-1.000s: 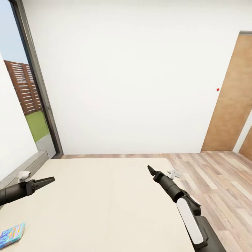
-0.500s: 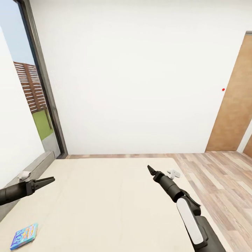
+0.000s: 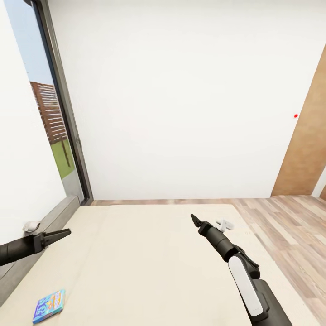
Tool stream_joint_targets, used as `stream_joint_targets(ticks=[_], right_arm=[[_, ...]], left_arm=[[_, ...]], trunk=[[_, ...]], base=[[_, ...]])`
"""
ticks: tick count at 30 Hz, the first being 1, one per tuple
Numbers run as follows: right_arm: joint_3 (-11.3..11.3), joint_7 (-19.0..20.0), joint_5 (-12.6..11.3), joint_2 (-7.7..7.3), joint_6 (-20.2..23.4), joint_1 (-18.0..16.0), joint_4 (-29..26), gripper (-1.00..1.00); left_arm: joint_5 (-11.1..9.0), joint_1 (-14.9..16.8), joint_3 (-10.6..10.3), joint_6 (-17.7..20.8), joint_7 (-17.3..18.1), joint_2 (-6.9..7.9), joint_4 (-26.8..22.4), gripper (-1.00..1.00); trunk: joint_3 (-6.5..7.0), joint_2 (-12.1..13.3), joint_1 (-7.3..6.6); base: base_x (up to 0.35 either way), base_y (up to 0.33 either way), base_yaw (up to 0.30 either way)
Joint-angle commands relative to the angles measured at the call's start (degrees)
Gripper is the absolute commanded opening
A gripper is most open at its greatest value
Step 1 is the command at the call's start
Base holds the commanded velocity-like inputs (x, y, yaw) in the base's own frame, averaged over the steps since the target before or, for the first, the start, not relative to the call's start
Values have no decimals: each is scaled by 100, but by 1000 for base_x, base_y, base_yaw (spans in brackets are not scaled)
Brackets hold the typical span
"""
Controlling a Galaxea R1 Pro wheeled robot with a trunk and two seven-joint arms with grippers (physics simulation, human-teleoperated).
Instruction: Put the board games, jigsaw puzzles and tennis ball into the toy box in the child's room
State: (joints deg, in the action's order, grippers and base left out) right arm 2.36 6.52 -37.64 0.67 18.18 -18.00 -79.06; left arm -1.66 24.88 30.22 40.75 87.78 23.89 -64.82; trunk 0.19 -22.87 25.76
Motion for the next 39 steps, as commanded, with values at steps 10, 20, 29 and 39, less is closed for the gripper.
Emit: stream_joint_targets(ticks=[10,20,29,39], right_arm=[[-8,7,-28,3,28,-1,-4,100],[-7,6,-24,3,37,-1,-4,100],[-7,7,-24,3,29,-1,-4,100],[-7,2,-24,6,28,-1,-4,100]], left_arm=[[-1,3,1,61,20,-2,4,100],[-1,0,1,64,11,-4,4,100],[-1,1,1,65,11,-7,4,100],[-1,0,1,63,11,-7,4,100]], trunk=[[-3,-4,2],[-3,-4,2],[-3,-4,2],[-3,-4,2]], base=[[0,267,0],[0,238,0],[0,214,0],[0,84,0]])
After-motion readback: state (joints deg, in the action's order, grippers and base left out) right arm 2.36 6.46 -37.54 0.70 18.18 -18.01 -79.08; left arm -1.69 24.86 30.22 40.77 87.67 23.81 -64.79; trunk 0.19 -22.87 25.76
